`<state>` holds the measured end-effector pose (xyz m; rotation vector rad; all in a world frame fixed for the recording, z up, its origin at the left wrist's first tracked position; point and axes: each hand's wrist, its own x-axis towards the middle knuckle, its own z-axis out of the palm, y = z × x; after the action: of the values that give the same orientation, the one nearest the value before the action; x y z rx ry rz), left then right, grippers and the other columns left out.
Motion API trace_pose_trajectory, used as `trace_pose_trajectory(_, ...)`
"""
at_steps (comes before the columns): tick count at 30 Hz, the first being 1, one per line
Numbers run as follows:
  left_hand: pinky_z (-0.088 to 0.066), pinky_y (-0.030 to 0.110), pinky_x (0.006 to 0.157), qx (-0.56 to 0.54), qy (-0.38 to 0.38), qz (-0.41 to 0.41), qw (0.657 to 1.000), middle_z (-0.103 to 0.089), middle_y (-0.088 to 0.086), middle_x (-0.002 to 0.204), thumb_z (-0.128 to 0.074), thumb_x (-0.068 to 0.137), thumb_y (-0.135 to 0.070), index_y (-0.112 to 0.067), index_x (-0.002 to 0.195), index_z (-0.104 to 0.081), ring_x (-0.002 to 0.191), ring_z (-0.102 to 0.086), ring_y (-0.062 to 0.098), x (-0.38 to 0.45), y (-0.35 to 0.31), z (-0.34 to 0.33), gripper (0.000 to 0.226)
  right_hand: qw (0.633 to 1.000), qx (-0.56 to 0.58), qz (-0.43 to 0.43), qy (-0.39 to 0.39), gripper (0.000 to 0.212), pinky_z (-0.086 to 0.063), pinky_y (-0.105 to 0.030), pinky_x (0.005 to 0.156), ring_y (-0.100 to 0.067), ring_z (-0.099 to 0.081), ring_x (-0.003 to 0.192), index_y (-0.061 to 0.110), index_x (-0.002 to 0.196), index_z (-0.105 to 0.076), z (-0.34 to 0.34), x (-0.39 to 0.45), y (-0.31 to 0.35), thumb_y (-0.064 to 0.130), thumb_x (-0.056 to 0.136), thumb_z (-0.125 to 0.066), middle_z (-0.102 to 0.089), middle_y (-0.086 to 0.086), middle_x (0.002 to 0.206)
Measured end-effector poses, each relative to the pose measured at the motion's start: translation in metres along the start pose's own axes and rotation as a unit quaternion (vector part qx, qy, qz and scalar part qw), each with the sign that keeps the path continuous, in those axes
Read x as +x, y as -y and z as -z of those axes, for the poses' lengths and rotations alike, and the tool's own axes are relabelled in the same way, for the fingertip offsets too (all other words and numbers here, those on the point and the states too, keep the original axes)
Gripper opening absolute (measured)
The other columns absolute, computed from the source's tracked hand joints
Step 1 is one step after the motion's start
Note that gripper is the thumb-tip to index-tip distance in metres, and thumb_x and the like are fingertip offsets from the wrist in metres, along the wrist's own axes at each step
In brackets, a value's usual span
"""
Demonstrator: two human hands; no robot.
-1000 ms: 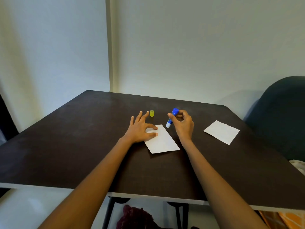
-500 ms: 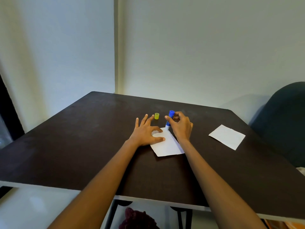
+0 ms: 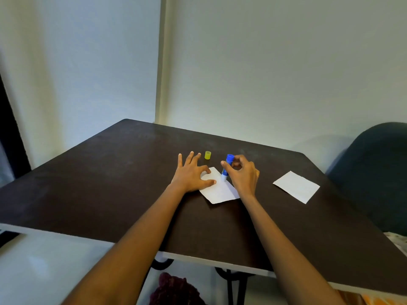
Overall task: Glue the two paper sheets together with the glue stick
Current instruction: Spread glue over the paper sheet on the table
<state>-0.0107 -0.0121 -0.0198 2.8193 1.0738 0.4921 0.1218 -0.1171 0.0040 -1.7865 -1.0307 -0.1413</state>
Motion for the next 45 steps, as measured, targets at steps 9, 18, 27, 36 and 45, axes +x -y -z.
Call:
trace_pose_trajectory(9, 0.016, 0.058, 0.108, 0.031, -0.011, 0.019, 0.999, -0.013, 0.009, 0.158, -0.041, 0.081, -0.07, -0.039, 0.121, -0.056, 0.146, 0.001, 0.029, -0.006, -0.003, 0.004, 0.052, 1.0, 0.002, 0.02, -0.018, 0.03, -0.046, -0.051, 0.091, -0.018, -0.06, 0.088, 0.02, 0.093, -0.064, 0.021, -0.013, -0.011, 0.042, 0.076, -0.073, -0.066, 0.003, 0.083)
trace_pose_trajectory(18, 0.016, 0.057, 0.109, 0.04, -0.015, 0.022, 0.999, -0.016, 0.008, 0.157, -0.039, 0.082, -0.07, -0.039, 0.12, -0.056, 0.146, -0.001, 0.028, -0.006, -0.002, 0.004, 0.052, 0.999, 0.023, 0.009, -0.04, 0.021, -0.047, -0.053, 0.088, -0.019, -0.061, 0.083, 0.019, 0.084, -0.059, 0.034, -0.019, -0.017, 0.033, 0.077, -0.074, -0.06, 0.008, 0.076)
trace_pose_trajectory(27, 0.016, 0.056, 0.109, 0.046, -0.024, 0.021, 0.998, -0.022, 0.008, 0.155, -0.039, 0.083, -0.068, -0.034, 0.119, -0.056, 0.146, -0.005, 0.027, -0.006, -0.001, 0.004, 0.053, 0.995, 0.049, -0.028, -0.079, 0.026, -0.049, -0.053, 0.08, -0.024, -0.058, 0.075, 0.017, 0.075, -0.05, 0.04, -0.021, -0.017, 0.028, 0.077, -0.074, -0.056, 0.004, 0.07)
trace_pose_trajectory(36, -0.009, 0.042, 0.116, -0.072, -0.123, -0.229, 0.963, -0.05, 0.002, 0.128, -0.038, 0.091, -0.044, -0.019, 0.117, -0.049, 0.124, -0.042, 0.017, -0.025, -0.017, 0.012, 0.038, 0.986, 0.09, -0.055, -0.13, 0.026, -0.045, -0.052, 0.09, -0.018, -0.054, 0.085, 0.019, 0.085, -0.055, 0.038, -0.02, -0.019, 0.036, 0.078, -0.073, -0.046, 0.02, 0.074)
trace_pose_trajectory(45, -0.017, 0.039, 0.113, -0.02, 0.07, -0.217, 0.973, -0.048, 0.004, 0.137, -0.023, 0.1, -0.039, -0.02, 0.132, -0.048, 0.127, -0.041, 0.018, -0.023, -0.037, 0.012, 0.045, 0.989, 0.069, -0.056, -0.121, 0.029, -0.043, -0.051, 0.092, -0.014, -0.051, 0.085, 0.017, 0.089, -0.056, 0.036, -0.019, -0.022, 0.039, 0.078, -0.072, -0.05, 0.014, 0.077)
